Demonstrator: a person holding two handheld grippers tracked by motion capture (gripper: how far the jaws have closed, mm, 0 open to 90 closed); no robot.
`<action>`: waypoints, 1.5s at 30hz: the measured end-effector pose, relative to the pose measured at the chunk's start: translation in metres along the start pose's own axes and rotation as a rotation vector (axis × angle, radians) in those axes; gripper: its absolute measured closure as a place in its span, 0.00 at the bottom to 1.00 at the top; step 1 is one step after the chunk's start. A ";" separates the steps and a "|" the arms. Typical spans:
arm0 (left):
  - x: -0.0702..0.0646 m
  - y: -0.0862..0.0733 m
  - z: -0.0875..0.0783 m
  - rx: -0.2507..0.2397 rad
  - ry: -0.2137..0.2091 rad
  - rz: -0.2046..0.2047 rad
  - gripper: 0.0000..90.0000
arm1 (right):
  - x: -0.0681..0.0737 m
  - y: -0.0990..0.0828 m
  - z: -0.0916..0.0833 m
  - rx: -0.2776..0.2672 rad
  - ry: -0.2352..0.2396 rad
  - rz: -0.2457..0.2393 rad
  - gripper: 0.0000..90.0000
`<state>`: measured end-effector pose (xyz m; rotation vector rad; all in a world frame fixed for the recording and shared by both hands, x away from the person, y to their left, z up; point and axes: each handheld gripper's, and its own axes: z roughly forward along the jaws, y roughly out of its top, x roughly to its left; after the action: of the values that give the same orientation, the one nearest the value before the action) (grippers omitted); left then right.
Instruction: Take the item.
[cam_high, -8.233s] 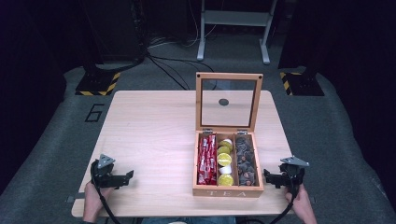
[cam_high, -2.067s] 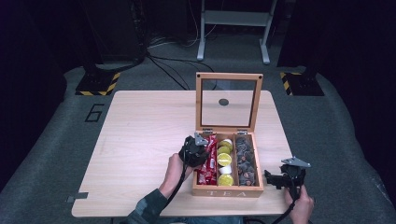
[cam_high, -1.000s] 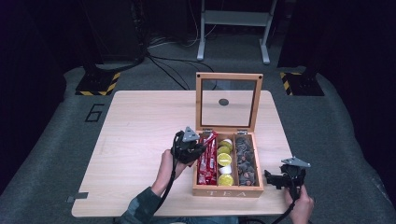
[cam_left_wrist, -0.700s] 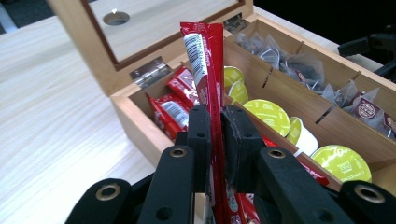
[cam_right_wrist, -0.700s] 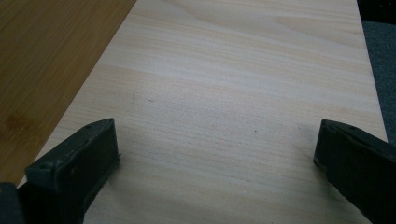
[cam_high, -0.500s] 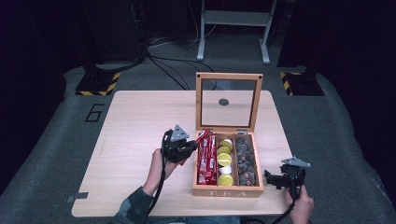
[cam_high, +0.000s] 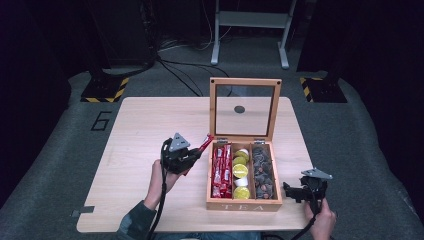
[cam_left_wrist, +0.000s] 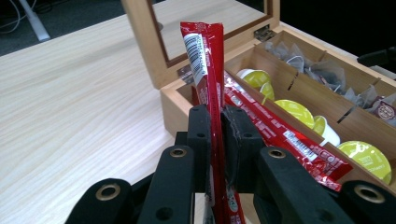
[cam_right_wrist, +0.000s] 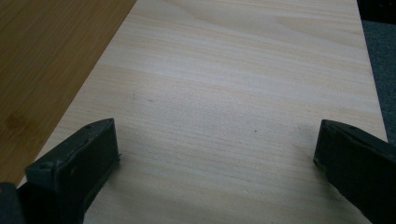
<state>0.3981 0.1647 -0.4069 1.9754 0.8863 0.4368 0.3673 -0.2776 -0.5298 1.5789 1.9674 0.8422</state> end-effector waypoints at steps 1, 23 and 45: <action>0.002 -0.001 -0.001 -0.001 0.003 -0.004 0.90 | 0.000 0.000 0.000 0.000 0.000 0.000 0.00; 0.048 -0.009 -0.010 -0.007 0.101 -0.068 0.90 | 0.000 0.000 0.000 0.000 0.000 -0.001 0.00; 0.098 -0.014 -0.016 0.007 0.226 -0.112 0.90 | 0.000 0.000 0.000 0.000 0.000 0.000 0.00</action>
<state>0.4488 0.2508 -0.4142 1.8969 1.1351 0.6012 0.3673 -0.2776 -0.5298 1.5786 1.9675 0.8421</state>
